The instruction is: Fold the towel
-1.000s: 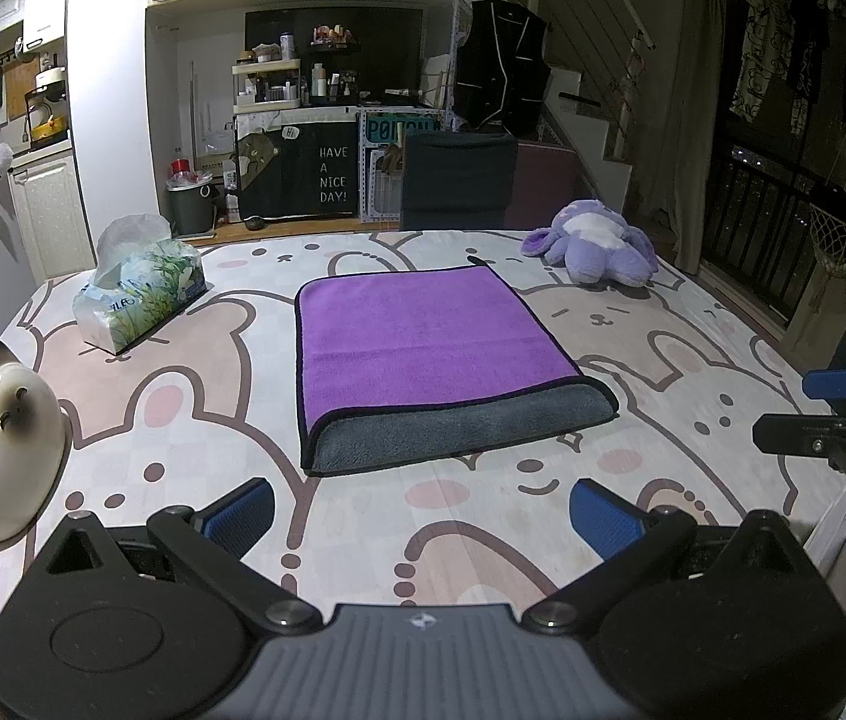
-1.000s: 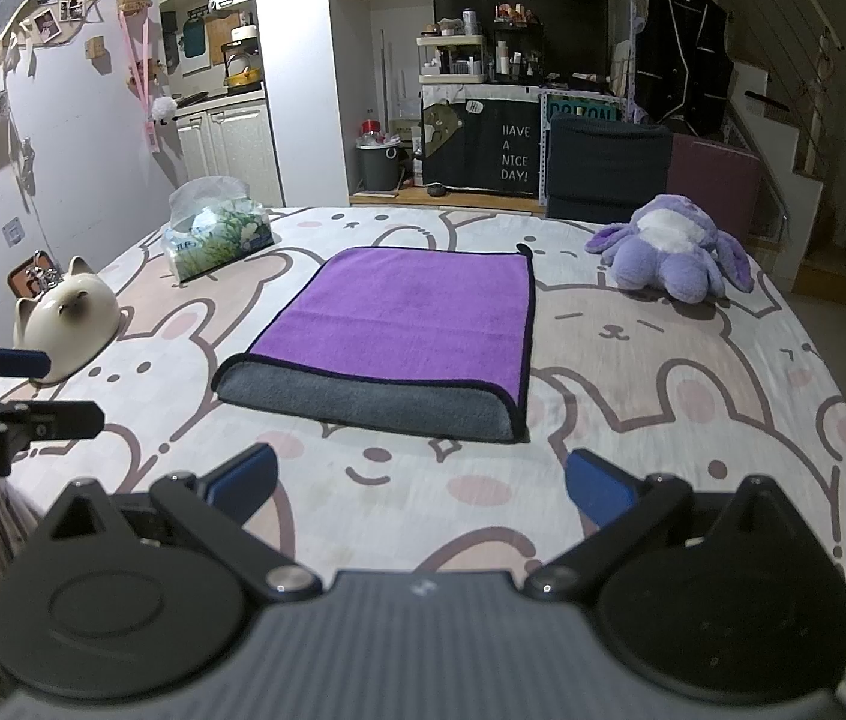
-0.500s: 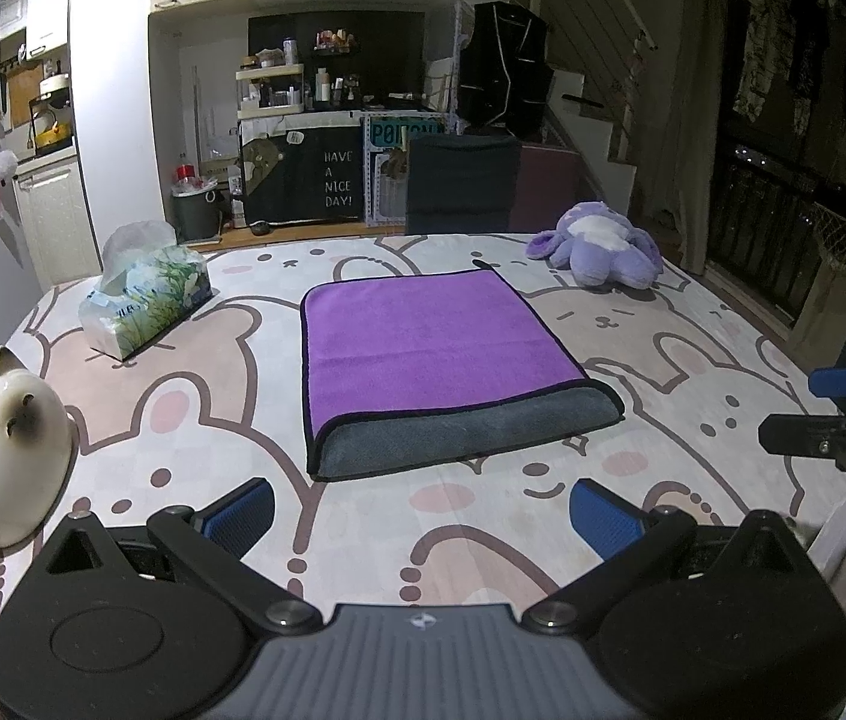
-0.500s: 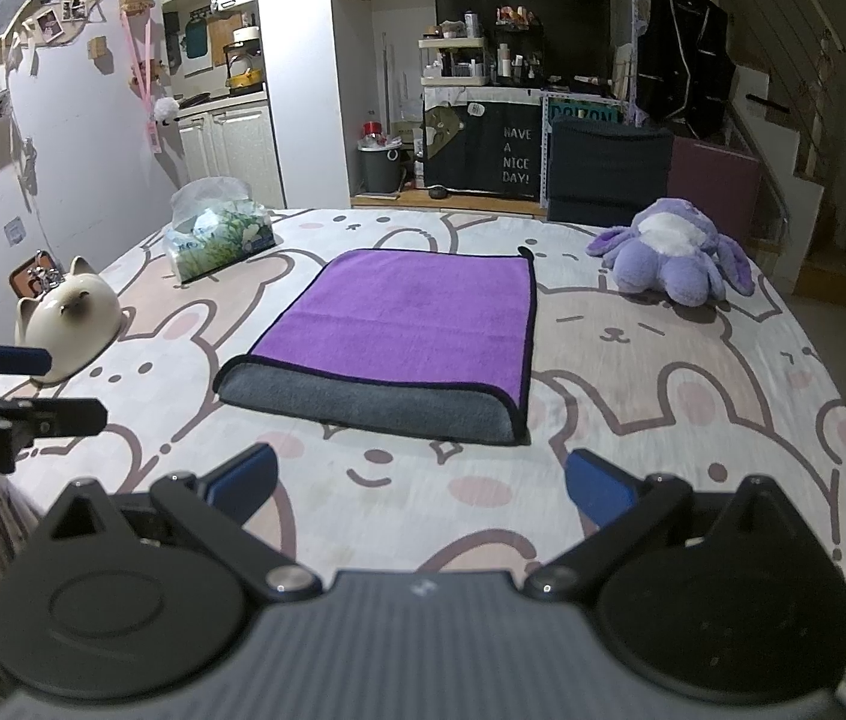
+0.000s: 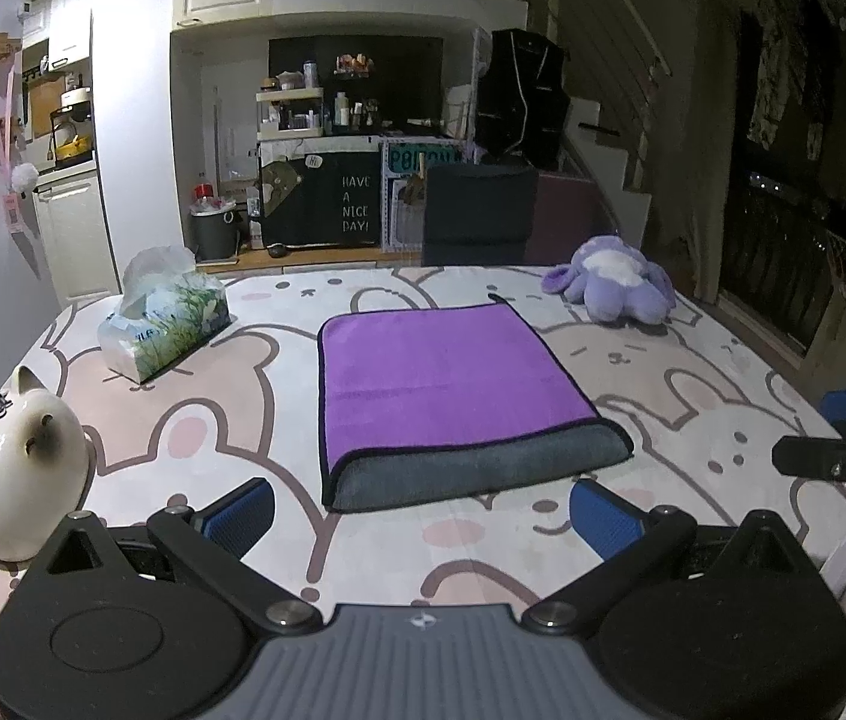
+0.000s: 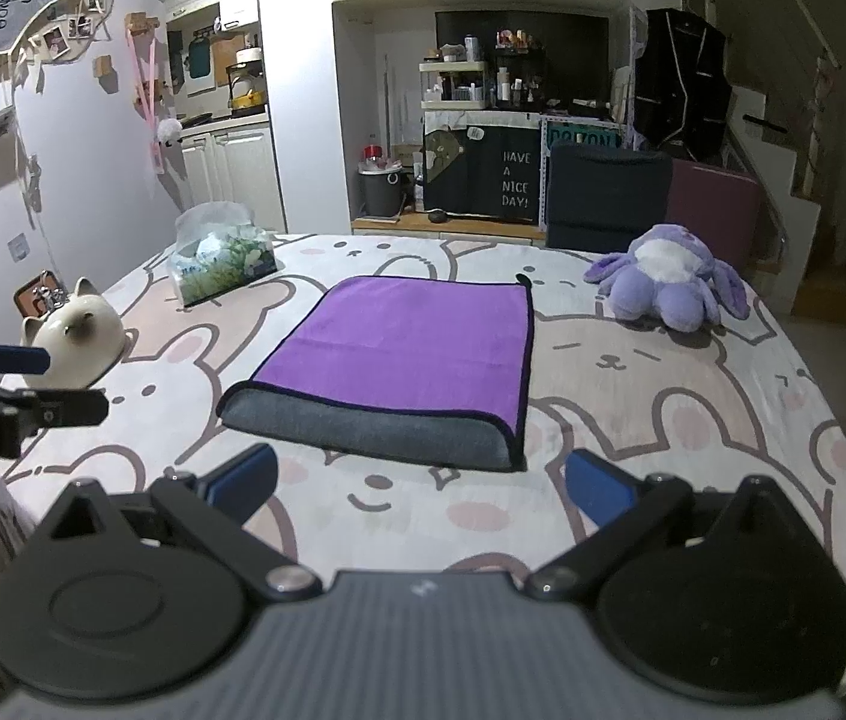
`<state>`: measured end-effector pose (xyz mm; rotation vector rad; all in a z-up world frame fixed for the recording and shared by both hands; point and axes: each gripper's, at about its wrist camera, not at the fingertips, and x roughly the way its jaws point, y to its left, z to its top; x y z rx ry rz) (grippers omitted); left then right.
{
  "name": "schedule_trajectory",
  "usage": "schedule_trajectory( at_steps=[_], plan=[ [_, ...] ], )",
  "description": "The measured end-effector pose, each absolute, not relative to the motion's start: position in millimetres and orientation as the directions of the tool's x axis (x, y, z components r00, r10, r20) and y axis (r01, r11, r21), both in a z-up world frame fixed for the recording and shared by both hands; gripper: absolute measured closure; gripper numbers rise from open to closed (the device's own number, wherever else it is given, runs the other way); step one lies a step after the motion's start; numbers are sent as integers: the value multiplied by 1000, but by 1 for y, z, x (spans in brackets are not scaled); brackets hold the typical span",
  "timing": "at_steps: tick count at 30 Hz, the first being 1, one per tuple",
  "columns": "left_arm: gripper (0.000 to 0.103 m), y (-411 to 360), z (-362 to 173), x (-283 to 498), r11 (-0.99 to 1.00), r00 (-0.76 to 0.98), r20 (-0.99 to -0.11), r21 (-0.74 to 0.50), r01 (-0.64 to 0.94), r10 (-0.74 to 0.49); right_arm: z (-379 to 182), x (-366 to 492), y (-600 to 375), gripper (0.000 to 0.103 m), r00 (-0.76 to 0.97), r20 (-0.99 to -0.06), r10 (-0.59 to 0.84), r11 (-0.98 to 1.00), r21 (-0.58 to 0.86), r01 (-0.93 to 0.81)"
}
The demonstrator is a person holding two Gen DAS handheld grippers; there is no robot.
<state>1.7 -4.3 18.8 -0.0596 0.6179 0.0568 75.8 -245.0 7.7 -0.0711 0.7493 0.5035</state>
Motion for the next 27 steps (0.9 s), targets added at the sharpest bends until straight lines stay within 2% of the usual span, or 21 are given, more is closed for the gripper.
schedule_trajectory(
  at_steps=[14, 27],
  plan=[
    [0, -1, 23, 25, 996, 800, -600, -54, -65, 20, 20, 93, -244, 0, 659, -632, 408, 883, 88, -462],
    [0, 13, 27, 61, 992, 778, -628, -89, -86, 11, 16, 122, -236, 0, 629, -644, 436, 858, 85, -507]
  ],
)
